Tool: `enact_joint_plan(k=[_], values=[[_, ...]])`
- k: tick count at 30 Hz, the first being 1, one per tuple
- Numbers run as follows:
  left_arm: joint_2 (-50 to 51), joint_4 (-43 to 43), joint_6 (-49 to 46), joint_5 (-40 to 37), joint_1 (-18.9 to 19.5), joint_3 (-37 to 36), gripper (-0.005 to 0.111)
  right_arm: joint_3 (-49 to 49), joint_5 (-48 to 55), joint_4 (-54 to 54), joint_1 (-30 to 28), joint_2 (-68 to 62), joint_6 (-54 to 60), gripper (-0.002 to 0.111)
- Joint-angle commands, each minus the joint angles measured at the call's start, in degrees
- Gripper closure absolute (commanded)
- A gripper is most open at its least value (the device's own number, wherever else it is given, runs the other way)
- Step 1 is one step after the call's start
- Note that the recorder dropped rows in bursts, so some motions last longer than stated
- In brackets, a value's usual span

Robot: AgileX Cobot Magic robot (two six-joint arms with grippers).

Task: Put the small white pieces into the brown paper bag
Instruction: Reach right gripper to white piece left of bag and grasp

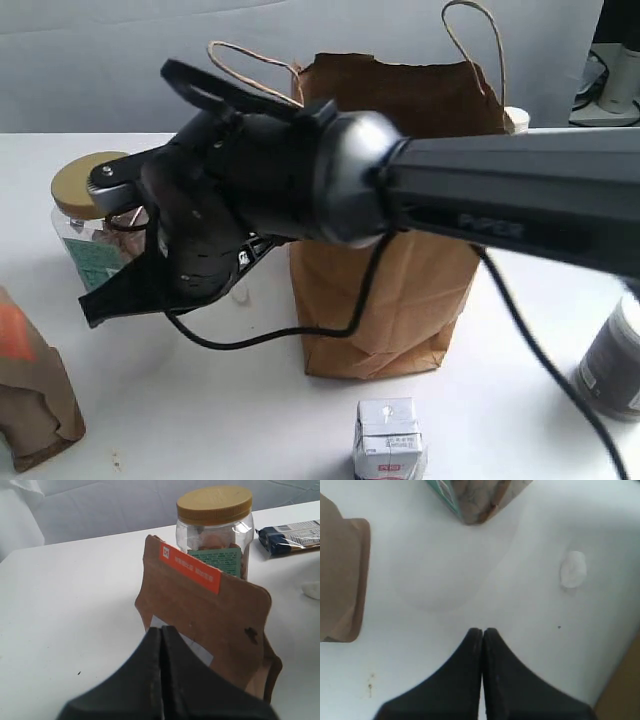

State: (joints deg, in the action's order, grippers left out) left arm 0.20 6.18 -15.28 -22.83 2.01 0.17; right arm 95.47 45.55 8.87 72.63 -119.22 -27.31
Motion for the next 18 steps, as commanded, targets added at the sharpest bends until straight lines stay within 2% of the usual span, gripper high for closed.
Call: enact_joint_plan(k=[1, 5, 11, 13, 18], values=[[-0.2, 0.51, 0.12, 0.37, -0.45, -0.17, 0.107, 5.77, 2.86, 4.53, -0.26, -5.47, -4.99, 0.108], [-0.2, 0.51, 0.12, 0.37, -0.45, -0.17, 0.107, 8.61, 2.63, 2.63, -2.3, -8.83, -7.75, 0.104], [-0.2, 0.51, 0.12, 0.37, -0.45, -0.17, 0.107, 8.94, 1.49, 2.26, -5.47, -10.22, -10.41, 0.075], [-0.2, 0.51, 0.12, 0.37, -0.45, -0.17, 0.107, 8.94, 0.76, 2.26, -6.36, -10.36, -10.7, 0.07], [-0.2, 0.51, 0.12, 0.37, -0.45, -0.17, 0.107, 8.94, -0.28, 2.25, -7.97, -11.23, -11.09, 0.069]])
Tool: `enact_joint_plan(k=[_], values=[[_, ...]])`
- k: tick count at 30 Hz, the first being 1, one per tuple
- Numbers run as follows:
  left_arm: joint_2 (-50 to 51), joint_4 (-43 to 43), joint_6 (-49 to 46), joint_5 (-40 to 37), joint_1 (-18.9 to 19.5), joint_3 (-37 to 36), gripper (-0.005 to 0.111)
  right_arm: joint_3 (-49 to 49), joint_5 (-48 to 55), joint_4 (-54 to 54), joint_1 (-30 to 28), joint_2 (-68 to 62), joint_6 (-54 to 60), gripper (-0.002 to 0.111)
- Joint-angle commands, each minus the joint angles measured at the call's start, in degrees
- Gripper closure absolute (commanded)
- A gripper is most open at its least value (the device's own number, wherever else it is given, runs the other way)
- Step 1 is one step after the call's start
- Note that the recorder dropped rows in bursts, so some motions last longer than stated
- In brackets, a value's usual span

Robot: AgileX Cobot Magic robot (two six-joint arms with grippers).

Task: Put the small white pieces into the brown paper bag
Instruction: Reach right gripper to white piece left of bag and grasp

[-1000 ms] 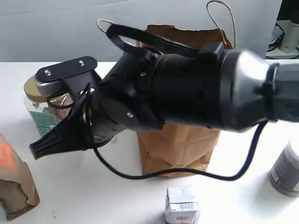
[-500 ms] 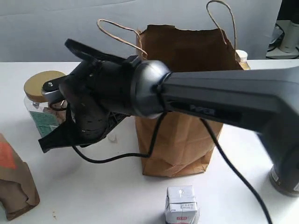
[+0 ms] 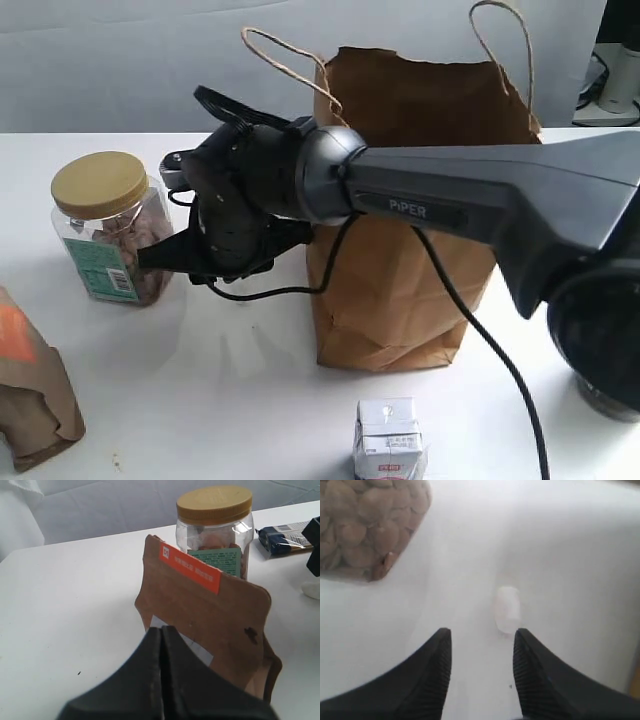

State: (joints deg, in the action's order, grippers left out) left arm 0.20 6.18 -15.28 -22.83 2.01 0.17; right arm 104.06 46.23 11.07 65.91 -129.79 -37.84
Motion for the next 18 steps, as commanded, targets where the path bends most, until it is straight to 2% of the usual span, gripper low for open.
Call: enact_joint_plan(k=[1, 18], values=[[-0.2, 0.51, 0.12, 0.37, -0.45, -0.17, 0.107, 0.34, -0.96, 0.05, -1.36, -1.38, -0.56, 0.069], [-0.2, 0.51, 0.12, 0.37, -0.45, -0.17, 0.107, 0.43, -9.24, 0.53, -1.48, -7.21, -1.37, 0.069]])
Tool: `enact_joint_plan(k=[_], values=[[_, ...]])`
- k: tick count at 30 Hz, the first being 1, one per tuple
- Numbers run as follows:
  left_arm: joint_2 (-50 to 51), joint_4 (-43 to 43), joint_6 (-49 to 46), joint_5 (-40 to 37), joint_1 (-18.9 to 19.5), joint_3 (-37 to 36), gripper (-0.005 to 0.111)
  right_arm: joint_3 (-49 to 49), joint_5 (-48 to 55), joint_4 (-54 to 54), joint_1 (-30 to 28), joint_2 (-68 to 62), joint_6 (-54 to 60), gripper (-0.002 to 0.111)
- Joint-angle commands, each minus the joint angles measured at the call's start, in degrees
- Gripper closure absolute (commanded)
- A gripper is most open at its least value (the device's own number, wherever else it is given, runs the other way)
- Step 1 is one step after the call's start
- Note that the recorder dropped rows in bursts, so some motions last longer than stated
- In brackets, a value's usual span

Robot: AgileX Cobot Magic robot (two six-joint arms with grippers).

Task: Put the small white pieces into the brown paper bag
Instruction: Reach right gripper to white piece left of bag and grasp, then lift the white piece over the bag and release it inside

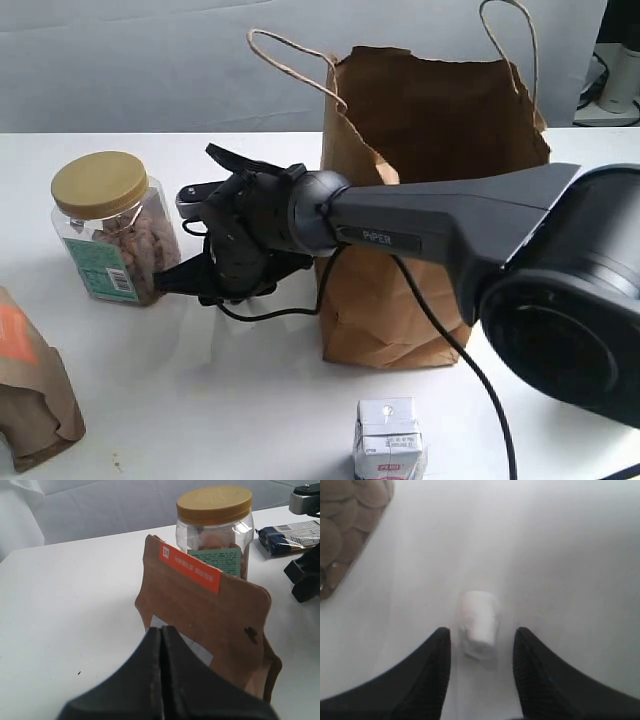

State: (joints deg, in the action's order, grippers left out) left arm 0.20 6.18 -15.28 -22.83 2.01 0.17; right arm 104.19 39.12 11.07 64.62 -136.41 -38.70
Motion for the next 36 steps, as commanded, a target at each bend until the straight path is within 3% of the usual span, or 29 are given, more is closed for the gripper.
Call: enact_joint_plan(k=[1, 7, 13, 16, 25, 36], values=[[-0.2, 0.51, 0.12, 0.37, -0.45, -0.17, 0.107, 0.31, -2.79, 1.17, -0.19, -0.67, -0.5, 0.069], [-0.2, 0.51, 0.12, 0.37, -0.45, -0.17, 0.107, 0.31, -3.57, 2.06, -0.19, -0.82, -1.97, 0.072], [-0.2, 0.51, 0.12, 0.37, -0.45, -0.17, 0.107, 0.31, -1.99, 2.06, -0.07, -0.68, -2.41, 0.101], [-0.2, 0.51, 0.12, 0.37, -0.45, -0.17, 0.107, 0.31, -1.09, 1.84, 0.06, 0.22, -1.58, 0.108], [-0.2, 0.51, 0.12, 0.37, -0.45, -0.17, 0.107, 0.31, -0.7, 6.15, 6.06, 7.33, 1.22, 0.108], [-0.2, 0.51, 0.12, 0.37, -0.45, -0.17, 0.107, -1.16, 11.13, 14.82, 15.5, 15.52, 1.22, 0.108]])
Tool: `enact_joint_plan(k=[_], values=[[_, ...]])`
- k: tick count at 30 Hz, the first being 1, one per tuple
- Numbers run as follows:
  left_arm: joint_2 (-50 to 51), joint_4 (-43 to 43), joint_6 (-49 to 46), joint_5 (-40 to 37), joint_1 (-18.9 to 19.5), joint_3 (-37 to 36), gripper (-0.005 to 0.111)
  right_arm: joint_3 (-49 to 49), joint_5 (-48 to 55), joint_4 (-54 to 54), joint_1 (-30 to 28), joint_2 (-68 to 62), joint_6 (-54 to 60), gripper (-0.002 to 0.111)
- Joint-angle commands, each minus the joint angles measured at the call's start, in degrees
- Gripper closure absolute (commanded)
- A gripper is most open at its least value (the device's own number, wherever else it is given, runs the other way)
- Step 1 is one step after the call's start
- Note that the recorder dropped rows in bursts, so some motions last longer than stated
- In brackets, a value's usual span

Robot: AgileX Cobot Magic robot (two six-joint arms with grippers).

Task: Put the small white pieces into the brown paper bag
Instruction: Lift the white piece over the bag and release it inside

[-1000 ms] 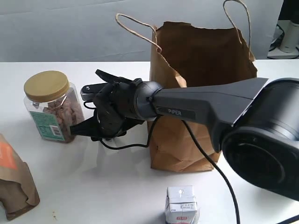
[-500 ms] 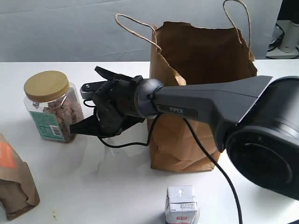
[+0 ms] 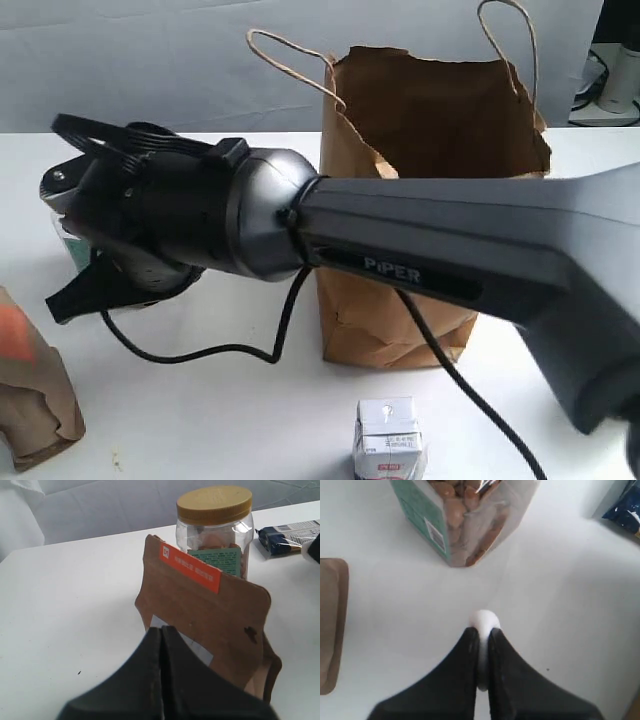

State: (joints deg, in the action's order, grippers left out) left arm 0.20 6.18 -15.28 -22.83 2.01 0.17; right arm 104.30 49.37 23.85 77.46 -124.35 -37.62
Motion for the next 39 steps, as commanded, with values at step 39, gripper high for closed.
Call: enact_joint_plan(k=[39], values=[[-0.2, 0.51, 0.12, 0.37, -0.45, -0.17, 0.107, -49.12, -12.88, 39.1, -13.01, 62.07, -34.85, 0.108]])
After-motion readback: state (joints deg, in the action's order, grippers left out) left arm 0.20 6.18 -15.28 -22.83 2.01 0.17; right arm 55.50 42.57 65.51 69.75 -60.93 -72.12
